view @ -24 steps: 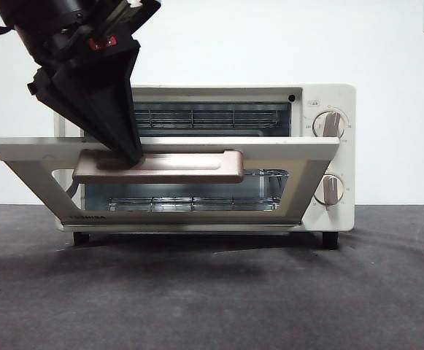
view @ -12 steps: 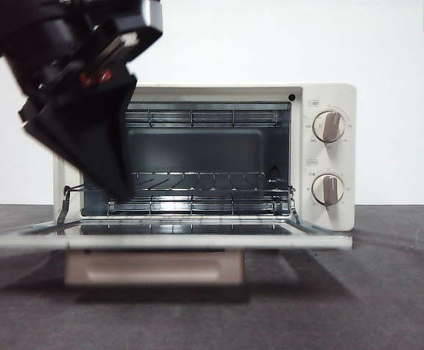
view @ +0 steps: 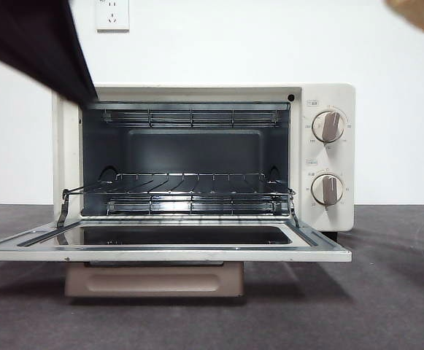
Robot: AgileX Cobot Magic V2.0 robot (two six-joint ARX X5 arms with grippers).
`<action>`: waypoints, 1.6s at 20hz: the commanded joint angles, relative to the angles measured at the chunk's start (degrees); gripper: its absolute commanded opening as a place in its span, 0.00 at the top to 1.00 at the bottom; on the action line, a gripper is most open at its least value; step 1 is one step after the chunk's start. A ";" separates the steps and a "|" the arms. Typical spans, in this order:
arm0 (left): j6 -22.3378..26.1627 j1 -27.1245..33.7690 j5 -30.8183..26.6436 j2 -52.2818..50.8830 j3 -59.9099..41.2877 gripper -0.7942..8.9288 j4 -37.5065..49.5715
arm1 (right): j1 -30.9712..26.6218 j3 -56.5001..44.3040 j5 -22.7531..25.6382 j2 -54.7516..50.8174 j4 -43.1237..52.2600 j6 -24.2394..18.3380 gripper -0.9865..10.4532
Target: The left arm flap open the oven, the right arm pick bread and place it into oven, the left arm flap close the oven
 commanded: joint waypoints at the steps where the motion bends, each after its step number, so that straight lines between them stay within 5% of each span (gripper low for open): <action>1: -1.60 -0.57 -0.02 -5.38 0.87 0.90 -0.52 | 2.78 1.14 -0.24 3.98 3.69 1.25 0.85; 10: -3.04 -0.50 -0.07 -23.08 0.87 0.90 -2.32 | 18.45 1.14 10.38 25.51 30.84 14.86 0.90; 24: -3.10 -0.52 -0.07 -25.92 0.87 0.90 -6.03 | 18.99 1.25 22.10 42.53 54.69 26.27 0.90; 32: -3.28 -0.52 -0.07 -25.92 0.87 0.90 -6.82 | 18.40 1.68 29.00 46.51 60.67 27.98 0.90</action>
